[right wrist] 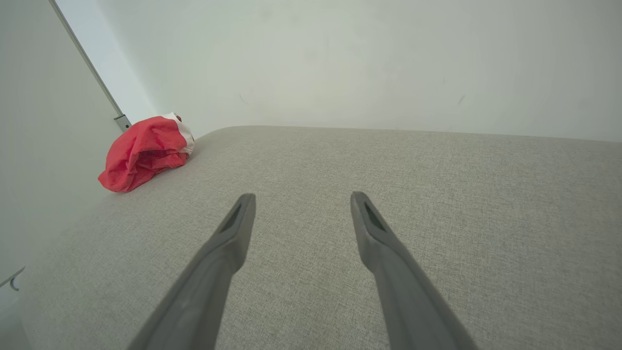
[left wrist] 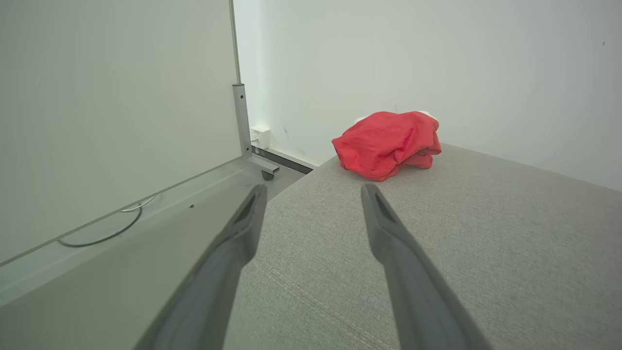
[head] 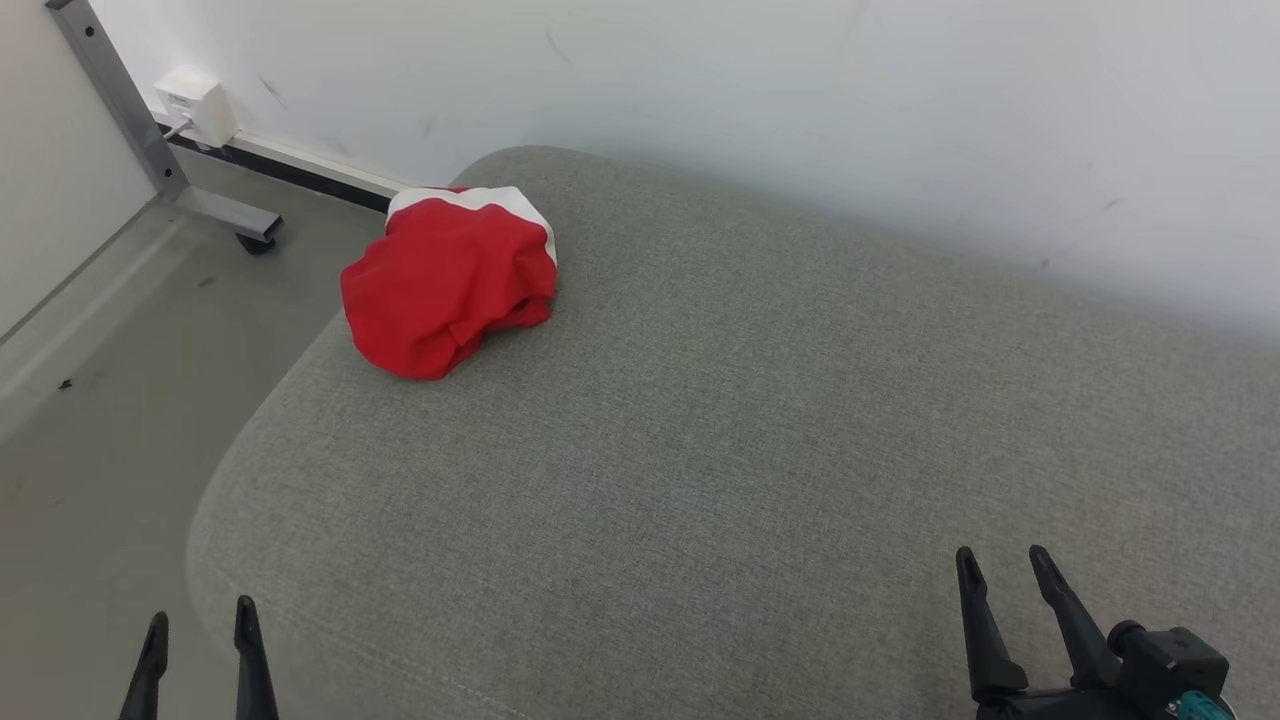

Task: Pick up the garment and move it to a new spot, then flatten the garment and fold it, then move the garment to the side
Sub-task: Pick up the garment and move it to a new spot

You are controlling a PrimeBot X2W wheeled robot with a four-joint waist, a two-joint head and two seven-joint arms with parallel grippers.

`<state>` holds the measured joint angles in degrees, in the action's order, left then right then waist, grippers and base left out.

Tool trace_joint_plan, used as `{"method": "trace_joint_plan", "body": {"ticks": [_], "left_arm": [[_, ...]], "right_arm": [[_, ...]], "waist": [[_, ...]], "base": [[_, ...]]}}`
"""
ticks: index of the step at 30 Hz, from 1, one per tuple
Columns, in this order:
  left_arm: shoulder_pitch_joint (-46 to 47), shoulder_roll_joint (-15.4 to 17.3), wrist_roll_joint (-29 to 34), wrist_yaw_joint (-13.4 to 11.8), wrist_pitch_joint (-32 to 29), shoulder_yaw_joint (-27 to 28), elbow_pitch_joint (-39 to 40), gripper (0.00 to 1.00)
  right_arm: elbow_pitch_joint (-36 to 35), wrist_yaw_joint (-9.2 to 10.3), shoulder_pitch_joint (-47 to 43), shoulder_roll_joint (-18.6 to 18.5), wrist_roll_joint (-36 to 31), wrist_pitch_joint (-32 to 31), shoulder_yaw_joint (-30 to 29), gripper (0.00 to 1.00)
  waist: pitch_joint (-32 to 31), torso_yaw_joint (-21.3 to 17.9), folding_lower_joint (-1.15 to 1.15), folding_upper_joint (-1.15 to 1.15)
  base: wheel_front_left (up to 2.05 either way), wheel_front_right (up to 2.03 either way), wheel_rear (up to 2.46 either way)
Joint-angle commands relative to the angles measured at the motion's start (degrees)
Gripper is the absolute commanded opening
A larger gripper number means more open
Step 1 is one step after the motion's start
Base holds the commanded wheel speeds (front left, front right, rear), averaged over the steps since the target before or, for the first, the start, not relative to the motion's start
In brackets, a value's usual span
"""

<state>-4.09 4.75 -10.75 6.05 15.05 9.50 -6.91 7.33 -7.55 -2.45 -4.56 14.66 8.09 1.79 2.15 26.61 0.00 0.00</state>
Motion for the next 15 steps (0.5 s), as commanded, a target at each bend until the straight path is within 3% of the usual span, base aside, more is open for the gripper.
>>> {"method": "trace_joint_plan", "body": {"ticks": [1, 9, 15], "left_arm": [[-0.45, -0.25, -0.57, -0.13, 0.17, 0.33, 0.31, 1.0], [2.56, -0.43, -1.79, -0.31, 0.18, 1.82, 0.2, 1.0], [9.59, 2.39, -3.18, -0.05, 0.15, 3.36, -1.25, 1.0]], "right_arm": [[0.0, 0.11, 0.16, -0.32, 0.05, 0.06, 0.1, 1.0], [-0.29, 0.11, 1.99, -0.44, -0.58, -0.27, -0.28, 1.0], [-1.33, 0.11, 3.98, -0.96, -1.23, -0.59, -1.22, 1.0]], "waist": [[0.12, -0.27, 0.0, 0.0], [1.82, -4.39, 0.0, 0.0], [5.31, -9.95, 0.0, 0.0]], "base": [[0.0, 0.0, 0.0], [0.0, 0.0, 0.0], [0.0, 0.0, 0.0]]}}
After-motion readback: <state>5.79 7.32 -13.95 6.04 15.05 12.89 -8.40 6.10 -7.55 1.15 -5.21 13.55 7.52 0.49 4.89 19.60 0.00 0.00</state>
